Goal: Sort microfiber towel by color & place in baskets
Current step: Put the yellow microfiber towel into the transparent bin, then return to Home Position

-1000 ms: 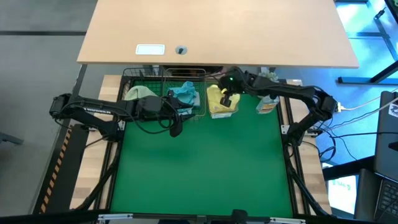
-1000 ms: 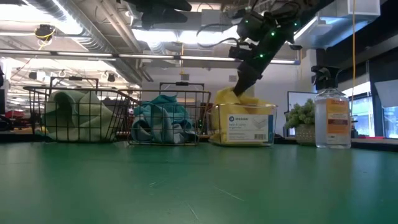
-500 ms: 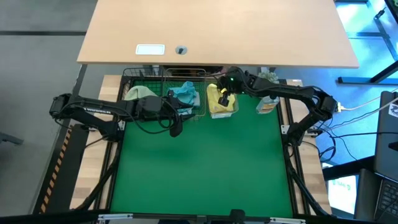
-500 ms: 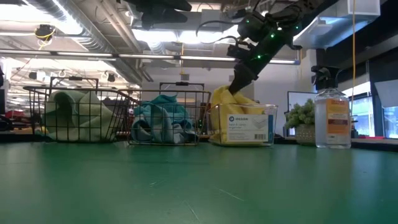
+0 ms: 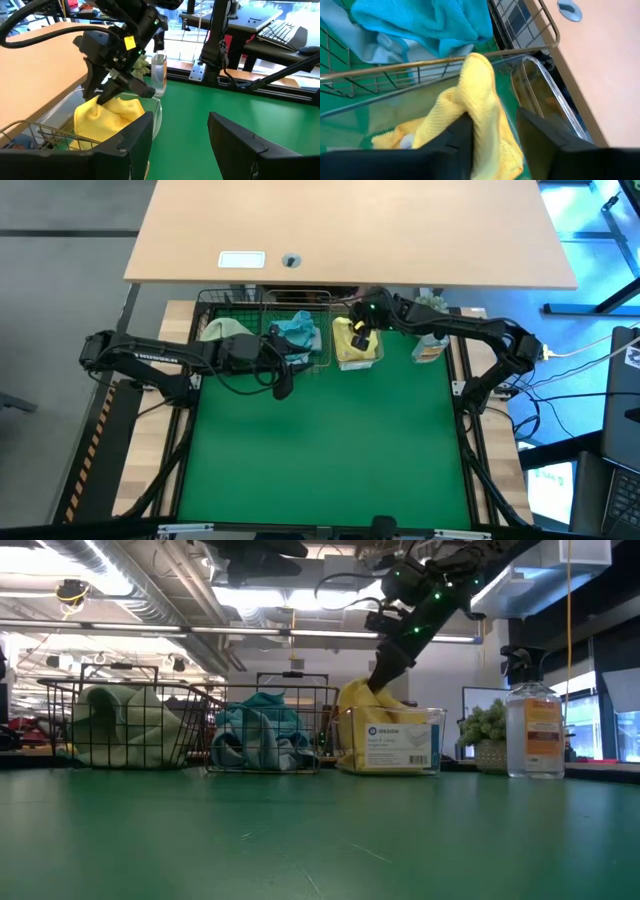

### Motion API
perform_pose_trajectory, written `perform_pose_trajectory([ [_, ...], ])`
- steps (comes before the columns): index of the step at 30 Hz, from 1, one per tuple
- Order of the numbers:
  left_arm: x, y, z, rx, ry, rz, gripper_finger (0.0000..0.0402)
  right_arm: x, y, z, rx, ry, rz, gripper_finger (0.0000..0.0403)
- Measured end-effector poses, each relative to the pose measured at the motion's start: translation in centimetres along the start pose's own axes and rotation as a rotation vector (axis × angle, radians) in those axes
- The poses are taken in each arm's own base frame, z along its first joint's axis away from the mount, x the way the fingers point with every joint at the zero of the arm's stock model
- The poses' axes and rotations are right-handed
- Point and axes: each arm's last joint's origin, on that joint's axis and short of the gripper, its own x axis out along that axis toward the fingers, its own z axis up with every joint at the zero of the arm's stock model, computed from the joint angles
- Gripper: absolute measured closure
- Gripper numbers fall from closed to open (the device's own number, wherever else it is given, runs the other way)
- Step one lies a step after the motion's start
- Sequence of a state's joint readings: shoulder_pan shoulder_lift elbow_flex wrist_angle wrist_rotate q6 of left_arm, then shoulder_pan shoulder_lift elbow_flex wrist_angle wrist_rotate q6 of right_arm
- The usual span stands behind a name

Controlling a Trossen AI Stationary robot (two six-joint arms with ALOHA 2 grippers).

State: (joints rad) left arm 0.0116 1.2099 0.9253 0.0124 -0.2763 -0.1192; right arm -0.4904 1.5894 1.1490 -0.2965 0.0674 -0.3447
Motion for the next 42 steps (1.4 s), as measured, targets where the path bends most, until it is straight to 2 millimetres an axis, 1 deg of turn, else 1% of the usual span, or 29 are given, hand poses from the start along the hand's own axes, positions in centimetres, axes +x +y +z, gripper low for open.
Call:
perform_pose_trajectory([
  [3, -0.4, 0.1, 0.3, -0.003, -0.013, 0.014, 0.0218, -0.9, -0.6, 1.1, -0.002, 0.031, -0.031, 0.0237],
  [6, -1.1, 0.3, 0.8, -0.01, -0.039, 0.018, 0.0218, -2.3, -1.2, 2.4, -0.006, 0.075, -0.049, 0.0229],
  [12, -3.2, 0.7, 2.1, -0.031, -0.11, 0.01, 0.0218, -6.1, -2.4, 5.0, -0.015, 0.154, -0.021, 0.0232],
  [16, -4.9, 1.1, 2.8, -0.041, -0.145, 0.005, 0.0218, -8.9, -3.2, 6.5, -0.017, 0.174, -0.013, 0.0232],
  [20, -6.5, 1.5, 3.4, 0.017, -0.183, 0.008, 0.0218, -11.4, -3.7, 8.0, -0.008, 0.111, 0.042, 0.0232],
  [23, -7.7, 1.8, 3.6, 0.046, -0.191, 0.01, 0.0218, -13.2, -3.7, 8.5, -0.001, 0.039, 0.112, 0.0232],
  [27, -9.8, 2.4, 3.6, 0.049, -0.185, 0.016, 0.0218, -16.0, -3.6, 8.1, 0.0, -0.012, 0.153, 0.0232],
  [32, -12.9, 3.4, 3.3, 0.051, -0.176, 0.017, 0.0223, -19.6, -3.4, 6.9, 0.022, -0.05, 0.145, 0.0232],
  [35, -14.9, 4.0, 3.0, 0.049, -0.185, 0.017, 0.0241, -21.3, -3.0, 5.4, 0.04, -0.074, 0.142, 0.0233],
  [38, -16.6, 4.5, 2.7, 0.049, -0.186, 0.018, 0.0268, -22.6, -2.4, 3.4, 0.074, -0.101, 0.137, 0.0233],
  [40, -17.5, 4.8, 2.2, 0.057, -0.17, 0.019, 0.0288, -23.2, -1.9, 1.9, 0.101, -0.147, 0.128, 0.0233],
  [42, -17.9, 5.0, 1.6, 0.075, -0.148, 0.02, 0.0308, -23.7, -1.3, 0.3, 0.13, -0.202, 0.125, 0.0233],
])
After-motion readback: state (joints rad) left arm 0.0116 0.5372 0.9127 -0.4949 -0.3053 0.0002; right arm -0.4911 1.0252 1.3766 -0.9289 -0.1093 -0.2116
